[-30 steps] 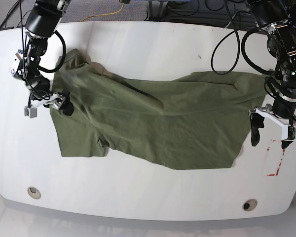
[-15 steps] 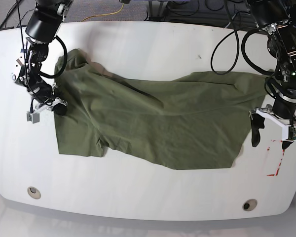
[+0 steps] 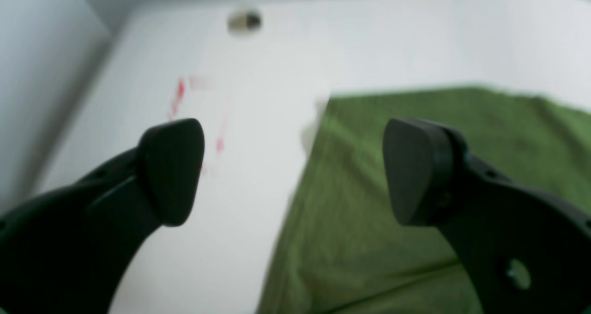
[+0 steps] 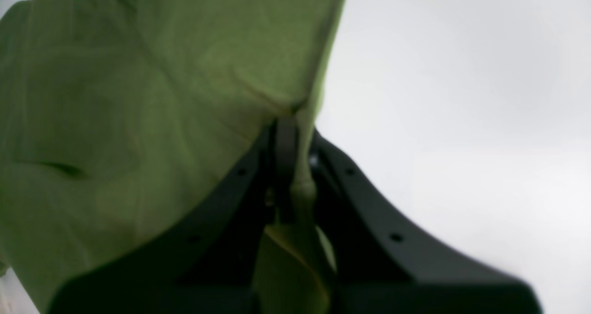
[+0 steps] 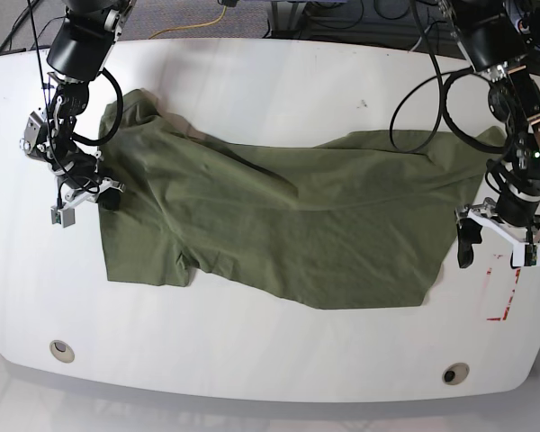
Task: Layout the t-shirt on the table in an organized manner, then fold the t-shirt properly
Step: 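Move the left gripper along the shirt to its hem corner, then grasp the shirt hem corner with the left gripper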
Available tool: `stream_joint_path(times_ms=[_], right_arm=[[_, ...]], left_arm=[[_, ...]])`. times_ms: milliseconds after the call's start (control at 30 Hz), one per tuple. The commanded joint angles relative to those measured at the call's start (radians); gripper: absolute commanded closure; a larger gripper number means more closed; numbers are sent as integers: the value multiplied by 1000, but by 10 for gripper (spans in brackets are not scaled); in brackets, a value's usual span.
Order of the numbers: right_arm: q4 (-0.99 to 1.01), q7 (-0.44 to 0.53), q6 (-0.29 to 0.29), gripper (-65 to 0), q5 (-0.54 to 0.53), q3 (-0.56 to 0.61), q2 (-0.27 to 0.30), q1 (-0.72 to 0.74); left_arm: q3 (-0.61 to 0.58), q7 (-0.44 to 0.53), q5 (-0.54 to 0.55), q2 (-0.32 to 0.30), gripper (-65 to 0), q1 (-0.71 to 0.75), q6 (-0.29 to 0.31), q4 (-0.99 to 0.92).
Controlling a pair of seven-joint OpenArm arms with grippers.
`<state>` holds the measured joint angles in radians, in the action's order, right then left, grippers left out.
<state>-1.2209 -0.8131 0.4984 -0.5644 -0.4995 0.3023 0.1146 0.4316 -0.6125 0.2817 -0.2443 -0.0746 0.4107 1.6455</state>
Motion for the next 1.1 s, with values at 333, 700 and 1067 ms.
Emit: stream_joint_path(times_ms=[333,700,1067], right_arm=[[-18,21,12,0,-16,26,21,17],[-21,21,13,0,-16,43,18,17],[-21,22,13,0,-16,43,18,17]], left_arm=[[3,26,12,-16,-650,-232,-2,-344],[-118,154,-43,-17,-650,-408,-2,-721],[-247,305,-42,-14,-650,-531,-2,-1028]])
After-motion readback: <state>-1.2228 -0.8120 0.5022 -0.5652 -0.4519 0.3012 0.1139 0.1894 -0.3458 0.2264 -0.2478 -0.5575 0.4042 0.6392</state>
